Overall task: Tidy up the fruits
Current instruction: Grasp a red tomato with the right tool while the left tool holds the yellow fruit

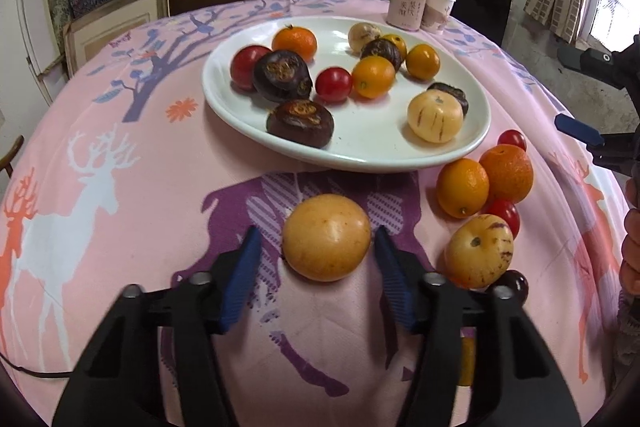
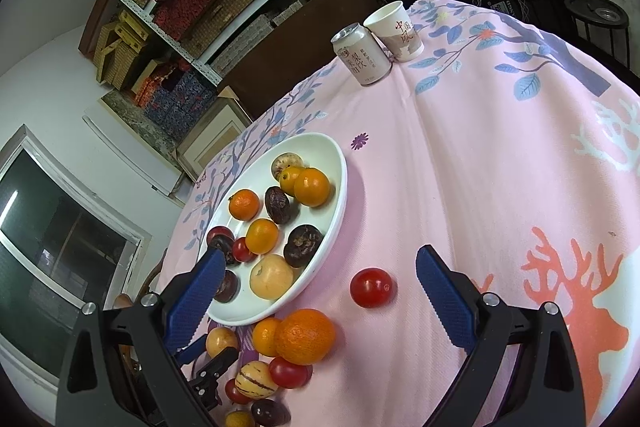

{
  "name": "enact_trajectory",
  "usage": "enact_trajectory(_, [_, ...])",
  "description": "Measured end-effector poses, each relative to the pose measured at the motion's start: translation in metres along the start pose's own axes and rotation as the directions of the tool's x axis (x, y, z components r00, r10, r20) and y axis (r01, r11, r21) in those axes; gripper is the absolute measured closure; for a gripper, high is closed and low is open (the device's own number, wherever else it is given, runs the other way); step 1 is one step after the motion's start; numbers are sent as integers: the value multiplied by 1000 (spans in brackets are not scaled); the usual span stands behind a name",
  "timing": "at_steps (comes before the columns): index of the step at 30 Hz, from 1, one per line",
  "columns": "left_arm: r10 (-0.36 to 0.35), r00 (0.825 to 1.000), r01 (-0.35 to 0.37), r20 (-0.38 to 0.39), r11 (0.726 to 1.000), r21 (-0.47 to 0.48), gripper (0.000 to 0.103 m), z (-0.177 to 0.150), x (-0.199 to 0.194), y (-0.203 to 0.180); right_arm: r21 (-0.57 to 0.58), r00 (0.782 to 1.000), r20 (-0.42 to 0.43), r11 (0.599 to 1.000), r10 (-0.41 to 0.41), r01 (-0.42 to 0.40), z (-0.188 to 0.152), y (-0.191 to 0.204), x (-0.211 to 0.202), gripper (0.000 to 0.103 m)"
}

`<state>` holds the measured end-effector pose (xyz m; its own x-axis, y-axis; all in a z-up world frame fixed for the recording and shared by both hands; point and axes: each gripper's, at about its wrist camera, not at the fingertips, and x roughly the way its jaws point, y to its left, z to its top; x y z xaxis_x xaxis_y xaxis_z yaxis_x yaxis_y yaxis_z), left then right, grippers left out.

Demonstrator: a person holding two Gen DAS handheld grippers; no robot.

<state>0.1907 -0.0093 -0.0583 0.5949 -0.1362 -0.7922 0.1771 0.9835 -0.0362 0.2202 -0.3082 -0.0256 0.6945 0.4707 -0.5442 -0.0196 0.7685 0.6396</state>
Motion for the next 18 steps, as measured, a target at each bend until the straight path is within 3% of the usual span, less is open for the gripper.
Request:
enact_trajectory(3, [-26,1000,26,5,1000,-2,60,0,0,0,-1,1000,-4,1000,-5,5,0,0,1,6])
enact_trajectory(10, [7,1000,-7,10,1000,-10,60,0,-1,3,-12,999,-25,999,-38,38,-2,-1,6,6])
enact_trajectory(13, [51,999,-51,13,998,-40,60,0,-2,12,-57,995,-34,995,-90,88,-5,2,8,6])
enact_trajectory(15, [63,998,-63,7,996,-59,60,1,-2,18,-136,984,-30,976,-173,168,-10,8,10,6])
enact_trajectory(18, [66,998,-66,7,996,-57,60,0,-3,18,-227,972,-17,948,-234,224,-17,14,13,6])
